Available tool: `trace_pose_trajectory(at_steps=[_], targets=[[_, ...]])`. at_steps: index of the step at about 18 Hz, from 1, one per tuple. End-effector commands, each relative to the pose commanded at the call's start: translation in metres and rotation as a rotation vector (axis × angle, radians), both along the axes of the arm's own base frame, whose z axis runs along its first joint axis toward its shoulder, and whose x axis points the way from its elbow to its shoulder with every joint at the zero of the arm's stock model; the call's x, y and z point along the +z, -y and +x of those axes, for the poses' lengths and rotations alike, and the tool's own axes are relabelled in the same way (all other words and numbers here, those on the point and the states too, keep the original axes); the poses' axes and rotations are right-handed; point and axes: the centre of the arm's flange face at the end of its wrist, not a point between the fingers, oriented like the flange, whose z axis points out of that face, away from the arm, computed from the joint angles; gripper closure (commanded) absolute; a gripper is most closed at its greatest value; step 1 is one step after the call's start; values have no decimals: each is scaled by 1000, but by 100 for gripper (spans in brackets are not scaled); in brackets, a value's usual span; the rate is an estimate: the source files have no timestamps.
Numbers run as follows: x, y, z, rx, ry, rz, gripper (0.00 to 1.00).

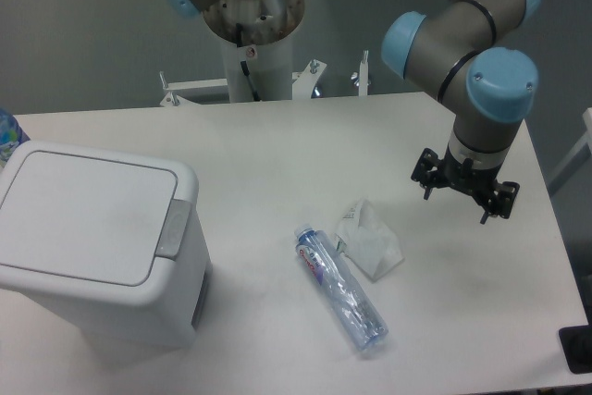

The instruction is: Open the trash can

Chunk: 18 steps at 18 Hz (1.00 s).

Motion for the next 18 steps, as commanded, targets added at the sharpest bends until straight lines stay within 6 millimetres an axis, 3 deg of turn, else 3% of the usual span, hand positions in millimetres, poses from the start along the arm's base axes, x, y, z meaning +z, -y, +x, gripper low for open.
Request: trace_pose_trajectory(at_steps=[6, 10, 18], targets=[[6, 0, 2, -4, -4, 10, 0], [16, -20, 12, -38, -21, 5, 0], [23, -38, 32, 7, -7, 68, 0]])
